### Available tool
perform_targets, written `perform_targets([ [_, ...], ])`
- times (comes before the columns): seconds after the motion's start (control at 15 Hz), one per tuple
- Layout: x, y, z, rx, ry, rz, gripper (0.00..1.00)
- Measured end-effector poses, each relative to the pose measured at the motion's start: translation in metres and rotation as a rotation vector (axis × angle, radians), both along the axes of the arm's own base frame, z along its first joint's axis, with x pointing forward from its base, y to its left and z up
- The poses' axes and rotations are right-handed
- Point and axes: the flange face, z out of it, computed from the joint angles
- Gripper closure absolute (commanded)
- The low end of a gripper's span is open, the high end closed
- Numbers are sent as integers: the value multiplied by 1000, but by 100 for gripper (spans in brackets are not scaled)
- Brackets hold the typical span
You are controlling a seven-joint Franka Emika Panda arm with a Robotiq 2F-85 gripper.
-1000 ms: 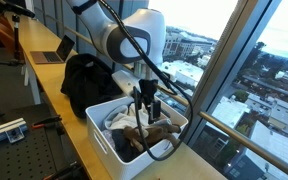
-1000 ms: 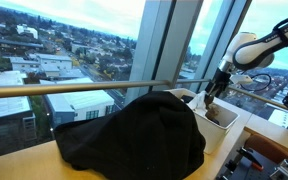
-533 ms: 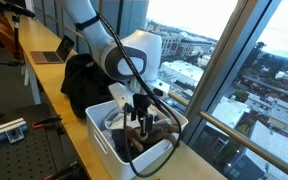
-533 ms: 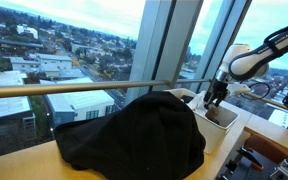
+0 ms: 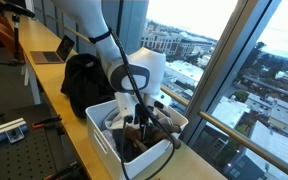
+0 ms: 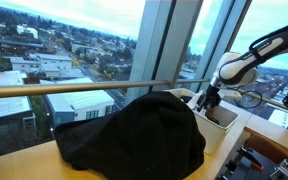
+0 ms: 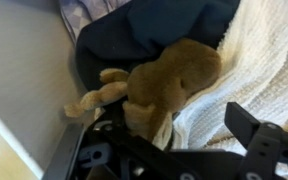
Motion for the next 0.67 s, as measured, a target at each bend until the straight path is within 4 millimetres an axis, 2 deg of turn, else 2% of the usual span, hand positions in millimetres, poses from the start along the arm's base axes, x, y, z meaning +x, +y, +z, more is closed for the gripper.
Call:
perform_targets([
  [0.2,14,-11,-14,42,-14,-53,0],
  [0.33,17,-20,-29,61,-6,-78,0],
  [0.4,17,-24,-37,67,0,-85,5],
  [0.47,17,-27,-43,73,5,-92,26],
  [0.6,17,-31,-49,82,7,-102,32],
  [0.67,17,-32,-49,87,4,-107,37],
])
